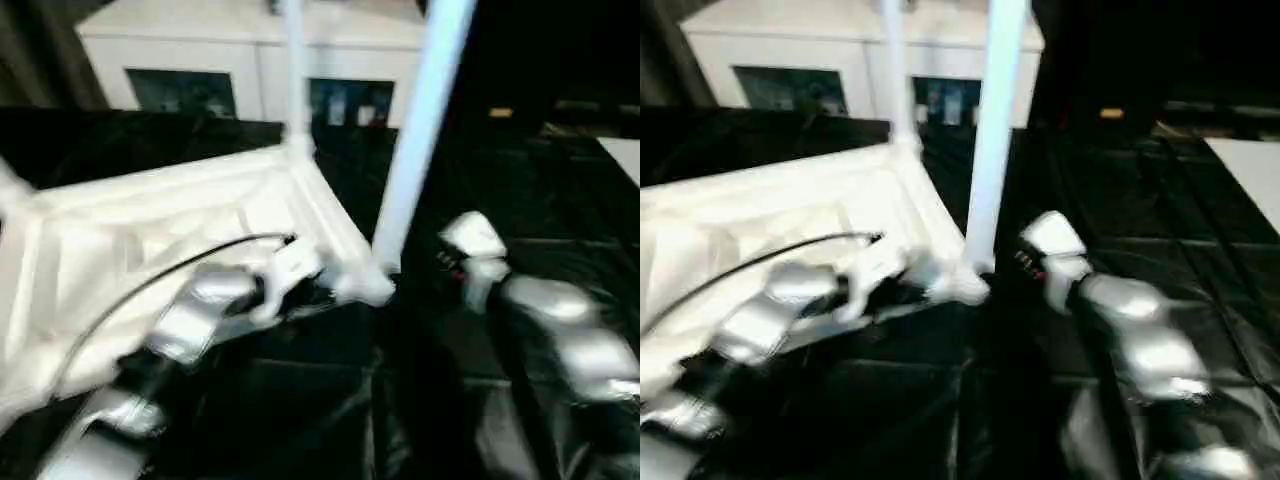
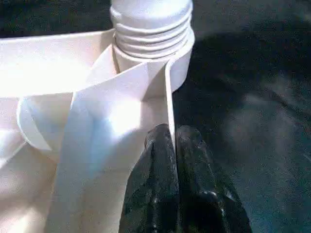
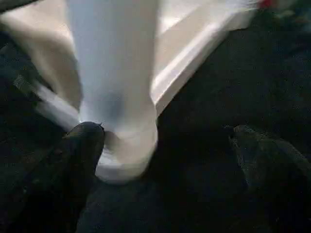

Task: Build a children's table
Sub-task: Rotate leg to tighten

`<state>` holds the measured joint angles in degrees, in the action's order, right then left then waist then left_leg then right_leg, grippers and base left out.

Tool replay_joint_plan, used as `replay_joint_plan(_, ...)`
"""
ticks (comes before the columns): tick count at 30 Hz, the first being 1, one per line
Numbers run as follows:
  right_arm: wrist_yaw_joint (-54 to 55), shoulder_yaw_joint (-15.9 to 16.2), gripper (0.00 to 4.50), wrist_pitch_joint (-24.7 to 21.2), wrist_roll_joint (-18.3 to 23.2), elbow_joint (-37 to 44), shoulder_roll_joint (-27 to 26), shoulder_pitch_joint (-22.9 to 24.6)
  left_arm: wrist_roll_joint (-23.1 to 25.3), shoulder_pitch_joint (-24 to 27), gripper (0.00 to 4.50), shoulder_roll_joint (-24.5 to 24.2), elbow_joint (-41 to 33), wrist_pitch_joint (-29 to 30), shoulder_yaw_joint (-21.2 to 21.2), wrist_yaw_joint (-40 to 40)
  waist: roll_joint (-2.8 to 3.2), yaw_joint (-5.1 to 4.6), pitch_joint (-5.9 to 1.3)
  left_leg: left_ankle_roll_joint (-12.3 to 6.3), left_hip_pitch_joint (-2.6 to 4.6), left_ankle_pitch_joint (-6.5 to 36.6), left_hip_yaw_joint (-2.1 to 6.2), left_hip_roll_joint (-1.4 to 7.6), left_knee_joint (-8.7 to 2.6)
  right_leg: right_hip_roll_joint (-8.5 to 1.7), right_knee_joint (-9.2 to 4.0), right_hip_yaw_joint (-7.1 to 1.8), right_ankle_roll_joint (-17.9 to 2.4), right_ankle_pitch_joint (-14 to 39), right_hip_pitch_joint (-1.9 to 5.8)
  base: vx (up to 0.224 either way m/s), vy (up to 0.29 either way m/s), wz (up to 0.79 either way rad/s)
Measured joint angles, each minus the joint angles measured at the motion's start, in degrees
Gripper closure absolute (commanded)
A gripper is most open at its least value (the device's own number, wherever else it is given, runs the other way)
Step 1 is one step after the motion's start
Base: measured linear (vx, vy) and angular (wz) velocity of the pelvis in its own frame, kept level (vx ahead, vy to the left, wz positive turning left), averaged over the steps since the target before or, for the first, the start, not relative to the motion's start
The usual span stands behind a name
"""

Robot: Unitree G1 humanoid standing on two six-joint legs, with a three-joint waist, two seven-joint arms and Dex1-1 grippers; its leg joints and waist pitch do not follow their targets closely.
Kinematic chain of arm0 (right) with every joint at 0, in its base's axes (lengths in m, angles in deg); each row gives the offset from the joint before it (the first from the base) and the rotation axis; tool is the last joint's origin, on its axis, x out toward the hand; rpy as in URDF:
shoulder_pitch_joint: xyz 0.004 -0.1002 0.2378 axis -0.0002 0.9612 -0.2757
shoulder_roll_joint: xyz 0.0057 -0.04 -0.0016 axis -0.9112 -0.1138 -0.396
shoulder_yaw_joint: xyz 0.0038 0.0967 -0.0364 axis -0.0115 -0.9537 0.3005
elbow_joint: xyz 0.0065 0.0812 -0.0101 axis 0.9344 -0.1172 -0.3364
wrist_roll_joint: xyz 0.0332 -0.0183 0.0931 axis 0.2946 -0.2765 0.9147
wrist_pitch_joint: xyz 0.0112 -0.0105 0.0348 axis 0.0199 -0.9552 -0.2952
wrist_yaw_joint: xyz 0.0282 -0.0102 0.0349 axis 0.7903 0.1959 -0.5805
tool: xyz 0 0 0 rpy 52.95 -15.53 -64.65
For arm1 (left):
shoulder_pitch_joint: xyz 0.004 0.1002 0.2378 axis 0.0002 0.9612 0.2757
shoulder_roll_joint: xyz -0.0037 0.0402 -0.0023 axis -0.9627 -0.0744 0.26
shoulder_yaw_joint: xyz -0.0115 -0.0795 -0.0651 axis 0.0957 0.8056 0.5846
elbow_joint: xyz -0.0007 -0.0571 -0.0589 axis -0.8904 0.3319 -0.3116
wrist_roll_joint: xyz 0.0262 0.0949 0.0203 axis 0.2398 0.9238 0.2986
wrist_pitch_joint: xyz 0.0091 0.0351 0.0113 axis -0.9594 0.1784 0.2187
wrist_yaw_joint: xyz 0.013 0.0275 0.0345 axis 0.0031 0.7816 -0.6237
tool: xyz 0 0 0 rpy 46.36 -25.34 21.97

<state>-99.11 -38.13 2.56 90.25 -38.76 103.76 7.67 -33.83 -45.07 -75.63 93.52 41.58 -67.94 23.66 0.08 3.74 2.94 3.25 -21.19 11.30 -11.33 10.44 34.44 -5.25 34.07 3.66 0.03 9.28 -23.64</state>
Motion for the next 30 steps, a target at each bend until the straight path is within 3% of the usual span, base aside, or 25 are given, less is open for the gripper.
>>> replay_joint_plan(10,-7.1,4.4,0.04,-1.8,1.9,3.2,0.6,1.1,-1.3,1.0,4.50,-1.2,-2.3,1.0,-1.3,5.4,-0.04,0.46,0.02,0.01,0.05,0.0,0.00,0.01,0.03,-0.03,0.08,-0.03,0.0,0.0,0.18,0.000,0.000,0.00)
replay_joint_plan(19,-8.4,5.0,0.81,-2.7,1.7,3.0,0.4,0.9,-1.3,1.5,4.50,-1.2,-3.2,1.0,-1.4,5.9,-0.04,1.20,0.02,0.01,0.04,0.0,-0.01,0.01,0.03,-0.03,0.06,-0.03,0.0,0.0,0.16,0.000,0.000,0.00)
replay_joint_plan(30,-7.5,4.6,1.70,-3.2,1.8,2.0,-1.0,1.0,-1.3,1.6,4.50,-1.6,-3.3,1.4,-1.3,6.0,-0.04,1.16,0.02,0.01,0.09,0.0,-0.01,0.03,0.03,-0.02,0.12,-0.03,0.0,0.0,0.18,0.000,0.000,0.00)
